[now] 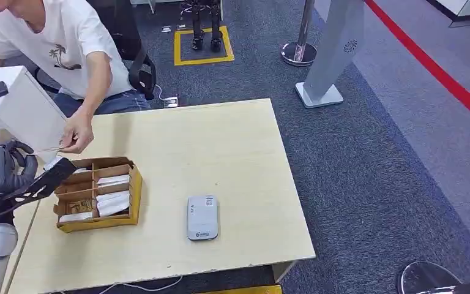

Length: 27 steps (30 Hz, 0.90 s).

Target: Pass the card to the sensor for recognition and then transmit it.

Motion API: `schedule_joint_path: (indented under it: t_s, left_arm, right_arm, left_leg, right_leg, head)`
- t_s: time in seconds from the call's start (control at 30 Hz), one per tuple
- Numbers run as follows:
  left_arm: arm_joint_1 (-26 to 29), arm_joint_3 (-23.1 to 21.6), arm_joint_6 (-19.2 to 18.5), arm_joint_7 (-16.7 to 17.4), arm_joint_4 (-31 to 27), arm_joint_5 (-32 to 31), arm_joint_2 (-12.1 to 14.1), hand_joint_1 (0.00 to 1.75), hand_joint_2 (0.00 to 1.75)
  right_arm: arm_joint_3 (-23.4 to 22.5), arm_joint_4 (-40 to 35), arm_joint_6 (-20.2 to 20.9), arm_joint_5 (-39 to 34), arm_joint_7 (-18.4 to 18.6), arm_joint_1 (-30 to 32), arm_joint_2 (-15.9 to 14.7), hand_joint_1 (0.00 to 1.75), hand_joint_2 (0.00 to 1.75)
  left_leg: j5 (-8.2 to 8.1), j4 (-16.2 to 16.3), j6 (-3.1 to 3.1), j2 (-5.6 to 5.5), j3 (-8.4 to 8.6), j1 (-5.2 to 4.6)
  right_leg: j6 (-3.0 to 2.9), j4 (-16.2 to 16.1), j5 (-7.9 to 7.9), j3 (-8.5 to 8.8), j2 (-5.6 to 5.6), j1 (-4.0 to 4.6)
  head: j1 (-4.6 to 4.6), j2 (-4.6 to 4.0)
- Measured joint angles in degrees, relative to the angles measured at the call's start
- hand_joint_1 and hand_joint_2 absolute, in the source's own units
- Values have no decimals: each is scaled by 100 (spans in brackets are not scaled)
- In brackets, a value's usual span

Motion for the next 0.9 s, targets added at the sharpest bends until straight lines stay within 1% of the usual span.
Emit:
schedule_joint_path:
  t_s: [0.13, 0.4, 0.43, 0.47, 0.5, 0.53, 0.9]
  left_arm:
    - [-201, 0, -22, 0, 247, -22, -65, 175, 175]
    - [-342, 0, -22, 0, 444, -46, -127, 175, 175]
    - [-346, 0, -22, 0, 464, -46, -129, 42, 175]
    - [-349, 0, -26, -2, 479, -46, -131, 0, 175]
    - [-358, 0, -44, 0, 497, -46, -135, 0, 175]
    - [-366, 0, -68, 0, 514, -24, -144, 0, 0]
    - [-393, 0, -98, -52, 536, 376, -328, 0, 0]
  right_arm:
    - [0, 0, 4, 31, 15, -2, 0, 0, 175]
    - [0, 0, 2, 33, 20, -1, 0, 0, 175]
    - [0, 0, 4, 33, 20, 0, 0, 0, 175]
    - [0, 0, 9, 33, 20, -1, 0, 0, 175]
    - [0, 0, 9, 33, 20, -1, 0, 0, 175]
    - [0, 0, 9, 33, 20, -1, 0, 0, 175]
    - [0, 0, 0, -87, -9, -1, -7, 0, 175]
  left_leg:
    - [-1, 0, 0, 5, -1, 0]
    - [-4, 0, -2, 11, -1, 0]
    - [-4, 0, -2, 11, -1, 0]
    - [-4, 0, -2, 11, -1, 0]
    - [-4, 0, -2, 11, -1, 0]
    - [-4, 0, -2, 10, -1, 0]
    - [-3, 0, -2, 9, -2, 0]
  right_leg:
    - [0, 0, 0, -2, 4, 0]
    - [-1, -1, -1, -7, 11, 0]
    - [-1, -1, -1, -7, 12, 0]
    - [-1, -1, -1, -8, 12, 0]
    - [-1, -1, -1, -8, 11, 0]
    - [-1, -1, -1, -8, 11, 0]
    - [-1, 0, -1, -5, 11, 0]
  head:
    - [0, 0]
    - [0, 0]
    - [0, 0]
    - [0, 0]
    - [0, 0]
    - [-2, 0]
    - [0, 0]
